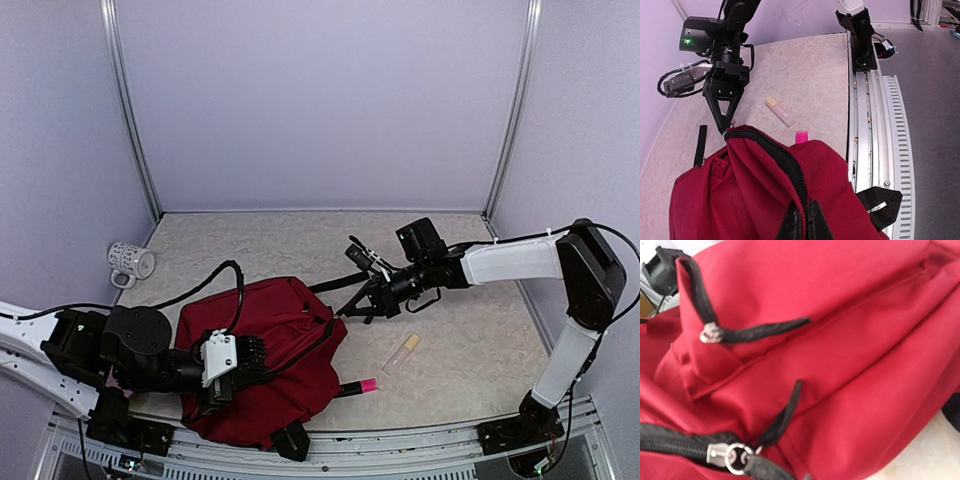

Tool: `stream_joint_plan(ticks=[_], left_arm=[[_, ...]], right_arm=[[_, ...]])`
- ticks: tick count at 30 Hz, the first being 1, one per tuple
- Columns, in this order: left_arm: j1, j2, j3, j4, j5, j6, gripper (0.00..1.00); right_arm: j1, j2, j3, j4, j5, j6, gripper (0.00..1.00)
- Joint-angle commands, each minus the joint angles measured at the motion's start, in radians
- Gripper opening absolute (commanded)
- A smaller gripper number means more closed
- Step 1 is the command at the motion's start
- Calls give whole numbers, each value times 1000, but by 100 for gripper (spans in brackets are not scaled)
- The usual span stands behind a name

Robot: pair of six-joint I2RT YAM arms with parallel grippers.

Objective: Pack the student bag
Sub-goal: Zip the student bag into the largest pocket of the bag, then move the student bag to the center of the board.

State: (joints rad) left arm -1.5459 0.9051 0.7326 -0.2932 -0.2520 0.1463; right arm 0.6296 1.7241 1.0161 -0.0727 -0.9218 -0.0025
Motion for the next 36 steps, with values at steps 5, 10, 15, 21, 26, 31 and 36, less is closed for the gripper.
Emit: stream_joint_plan(ticks=[5,10,15,21,26,31,36], left_arm=[[-56,-10,27,32,126,31,0],[-54,10,5,72,36,-84,72],[-49,68,54,154,110,-109,99],[294,99,96,-60,-74,-438,74],[518,9,-61,-123,-76,-633,90],[587,95,-212,92,130,-591,98],[653,271,-214,213,76,-521,98]], right_arm=[[-103,98,93,-106,283,-8,0],[-36,48,50,-88,245,-10,0],[64,-3,21,-95,233,-9,0],[91,-88,-22,-52,225,27,0],[101,-143,-38,-44,217,43,0],[136,-184,-56,-35,223,51,0],[184,-226,-58,-43,236,59,0]])
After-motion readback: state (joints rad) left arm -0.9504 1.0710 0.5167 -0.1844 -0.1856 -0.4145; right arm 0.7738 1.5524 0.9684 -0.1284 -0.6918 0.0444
